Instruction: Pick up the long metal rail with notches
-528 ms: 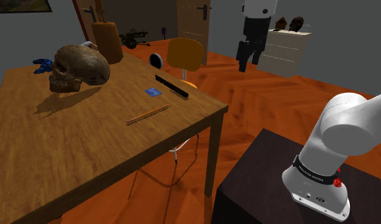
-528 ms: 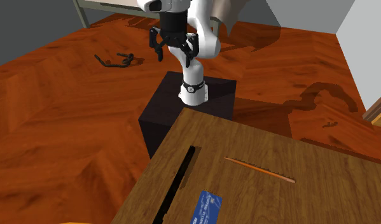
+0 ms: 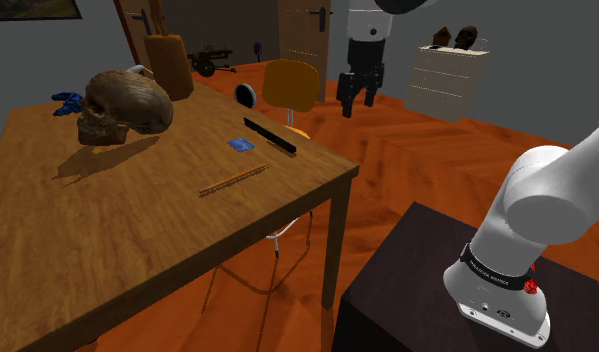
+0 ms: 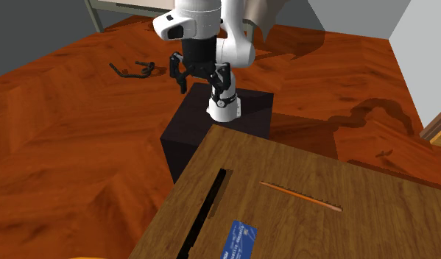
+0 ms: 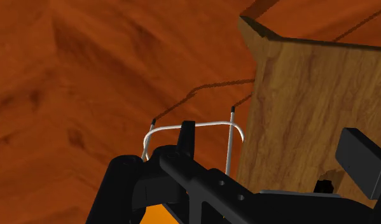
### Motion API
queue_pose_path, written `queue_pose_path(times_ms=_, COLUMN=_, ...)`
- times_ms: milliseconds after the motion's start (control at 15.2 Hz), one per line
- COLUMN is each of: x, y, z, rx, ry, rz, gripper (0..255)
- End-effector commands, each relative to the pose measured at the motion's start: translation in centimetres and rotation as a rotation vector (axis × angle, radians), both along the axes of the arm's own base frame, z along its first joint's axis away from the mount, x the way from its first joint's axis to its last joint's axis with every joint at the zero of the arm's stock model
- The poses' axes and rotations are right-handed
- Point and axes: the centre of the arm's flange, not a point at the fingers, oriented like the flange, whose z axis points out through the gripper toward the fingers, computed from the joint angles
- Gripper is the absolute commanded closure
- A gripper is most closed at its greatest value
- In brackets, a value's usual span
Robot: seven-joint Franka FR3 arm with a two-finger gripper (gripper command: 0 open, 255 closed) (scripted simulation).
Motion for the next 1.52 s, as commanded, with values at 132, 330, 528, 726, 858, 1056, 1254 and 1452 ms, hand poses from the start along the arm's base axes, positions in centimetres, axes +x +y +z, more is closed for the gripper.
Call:
queue_pose_path(times_ms=132, x=4.7, y=1.2, z=-1.3, rx=0.005, ry=-0.016, rz=-0.01, gripper=0)
queue_pose_path(times_ms=330, x=8.2, y=2.0, z=-2.3, rx=0.009, ry=-0.026, rz=-0.017, gripper=0)
queue_pose_path(times_ms=528, x=11.8, y=2.9, z=-3.3, rx=0.013, ry=-0.037, rz=-0.025, gripper=0)
queue_pose_path(times_ms=726, x=15.4, y=3.6, z=-4.2, rx=0.017, ry=-0.048, rz=-0.032, gripper=0)
queue_pose_path(times_ms=858, x=17.8, y=4.2, z=-4.8, rx=0.019, ry=-0.055, rz=-0.037, gripper=0)
queue_pose_path(times_ms=1056, x=21.4, y=4.9, z=-5.7, rx=0.023, ry=-0.066, rz=-0.044, gripper=0)
queue_pose_path(times_ms=1254, x=25.0, y=5.6, z=-6.5, rx=0.027, ry=-0.077, rz=-0.052, gripper=0)
queue_pose_path(times_ms=1452, x=28.7, y=6.3, z=-7.3, rx=0.03, ry=-0.087, rz=-0.059, gripper=0)
